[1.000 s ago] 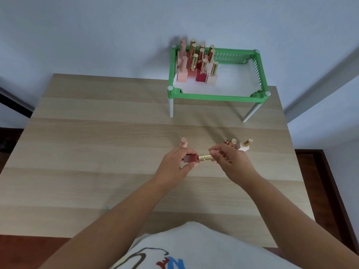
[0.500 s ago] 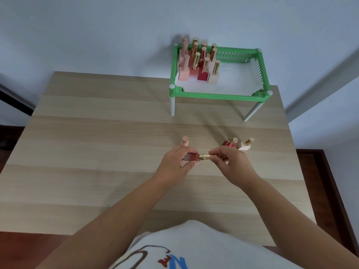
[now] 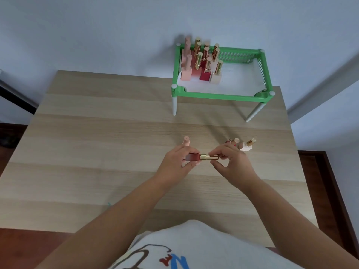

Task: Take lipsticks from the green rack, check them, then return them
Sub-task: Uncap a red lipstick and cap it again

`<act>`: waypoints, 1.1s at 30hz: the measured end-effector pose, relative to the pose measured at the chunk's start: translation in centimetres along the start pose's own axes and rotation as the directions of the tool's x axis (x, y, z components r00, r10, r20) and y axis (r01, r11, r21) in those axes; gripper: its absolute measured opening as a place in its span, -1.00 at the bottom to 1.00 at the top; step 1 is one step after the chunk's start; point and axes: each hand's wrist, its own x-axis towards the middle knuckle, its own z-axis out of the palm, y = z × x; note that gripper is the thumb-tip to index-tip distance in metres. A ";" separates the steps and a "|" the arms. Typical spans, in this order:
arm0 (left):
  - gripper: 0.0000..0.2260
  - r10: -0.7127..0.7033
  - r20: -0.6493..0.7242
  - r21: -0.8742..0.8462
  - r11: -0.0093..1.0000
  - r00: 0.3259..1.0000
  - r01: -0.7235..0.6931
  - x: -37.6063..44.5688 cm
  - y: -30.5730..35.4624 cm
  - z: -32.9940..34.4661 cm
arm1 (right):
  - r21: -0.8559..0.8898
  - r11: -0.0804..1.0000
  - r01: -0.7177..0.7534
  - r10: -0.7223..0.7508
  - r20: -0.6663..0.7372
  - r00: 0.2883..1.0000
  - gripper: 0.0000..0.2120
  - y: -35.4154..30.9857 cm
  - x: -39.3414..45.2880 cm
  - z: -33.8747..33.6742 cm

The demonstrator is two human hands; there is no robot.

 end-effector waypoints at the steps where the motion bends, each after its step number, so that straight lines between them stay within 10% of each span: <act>1: -0.78 0.001 0.003 -0.006 1.000 1.000 -0.001 0.0 0.1 0.0 | 0.001 1.000 0.004 -0.004 -0.009 1.000 -0.80 0.0 0.0 0.0; 26: -0.79 0.193 0.037 0.309 0.931 0.980 -0.195 0.2 -0.3 0.5 | 0.147 0.974 -0.173 0.179 -0.033 0.983 -0.95 0.9 -0.7 0.8; 33: -0.77 0.043 0.005 0.234 0.971 0.999 -0.043 0.2 -1.2 1.2 | 0.233 0.951 -0.204 0.210 0.001 0.978 -0.92 1.1 0.2 0.4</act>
